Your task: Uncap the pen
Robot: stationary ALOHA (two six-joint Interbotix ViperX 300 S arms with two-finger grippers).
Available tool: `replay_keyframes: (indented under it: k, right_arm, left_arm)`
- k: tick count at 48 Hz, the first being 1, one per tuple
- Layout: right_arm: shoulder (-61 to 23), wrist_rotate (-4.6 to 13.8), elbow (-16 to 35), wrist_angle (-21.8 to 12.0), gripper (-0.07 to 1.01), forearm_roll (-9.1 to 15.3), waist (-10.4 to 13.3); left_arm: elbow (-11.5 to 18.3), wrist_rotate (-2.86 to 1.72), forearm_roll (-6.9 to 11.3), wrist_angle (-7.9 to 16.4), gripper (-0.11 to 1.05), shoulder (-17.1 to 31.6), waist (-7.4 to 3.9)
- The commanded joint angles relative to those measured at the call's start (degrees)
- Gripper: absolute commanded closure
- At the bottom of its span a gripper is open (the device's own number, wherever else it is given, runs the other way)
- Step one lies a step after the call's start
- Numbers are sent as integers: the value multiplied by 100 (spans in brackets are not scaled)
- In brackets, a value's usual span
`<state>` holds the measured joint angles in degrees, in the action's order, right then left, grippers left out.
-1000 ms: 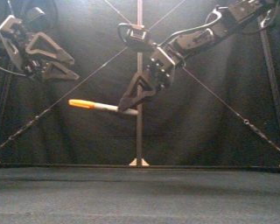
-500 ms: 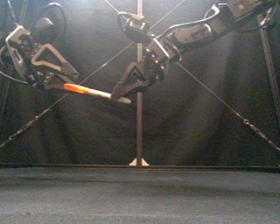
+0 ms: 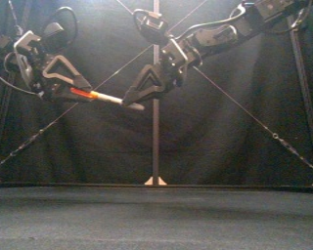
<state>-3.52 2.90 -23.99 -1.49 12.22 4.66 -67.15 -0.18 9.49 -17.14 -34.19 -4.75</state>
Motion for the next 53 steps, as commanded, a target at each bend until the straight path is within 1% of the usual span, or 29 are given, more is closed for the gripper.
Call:
replay_keyframes:
  k: [1,4,6,19,26,31,35,37,41,42,43,44,47,48,53]
  right_arm:
    - [334,18,70,53,48,0,9]
    - [387,18,18,53,48,0,26]
    - [439,26,-26,53,48,0,53]
    - [949,44,-501,79,48,-18,149]
    - [1195,53,-782,290,48,-70,193]
    - [1327,53,-1002,510,48,-132,255]
    - [1424,44,-1143,606,48,-123,272]
    - [1468,44,-1213,615,48,-105,281]
    - [1564,44,-1336,624,48,-114,281]
    - [1591,44,-1389,642,48,-123,281]
    - [1617,44,-1415,642,48,-132,281]
    - [1635,44,-1433,642,48,-132,281]
    - [1705,53,-1503,642,48,-149,281]
    - [1731,53,-1521,650,48,-149,272]
    - [1837,53,-1591,650,48,-167,281]
  left_arm:
    - [141,9,9,-35,47,-9,-26]
    - [132,9,9,-26,52,-18,-18]
    - [123,18,9,-35,53,-35,-18]
    - [79,18,0,-26,53,-158,-26]
    - [62,18,0,-26,53,-237,-18]
    - [44,18,0,-26,53,-299,-9]
    - [18,18,0,-18,53,-369,-9]
    - [0,18,0,-9,53,-413,0]
    - [-62,18,0,0,53,-562,-18]
    - [-79,26,0,-9,53,-598,-18]
    - [-97,18,0,-9,53,-642,-26]
    - [-105,26,0,0,53,-677,-26]
    - [-132,26,0,0,53,-782,-26]
    - [-149,18,0,9,53,-800,-26]
    - [-202,18,0,79,53,-932,-26]
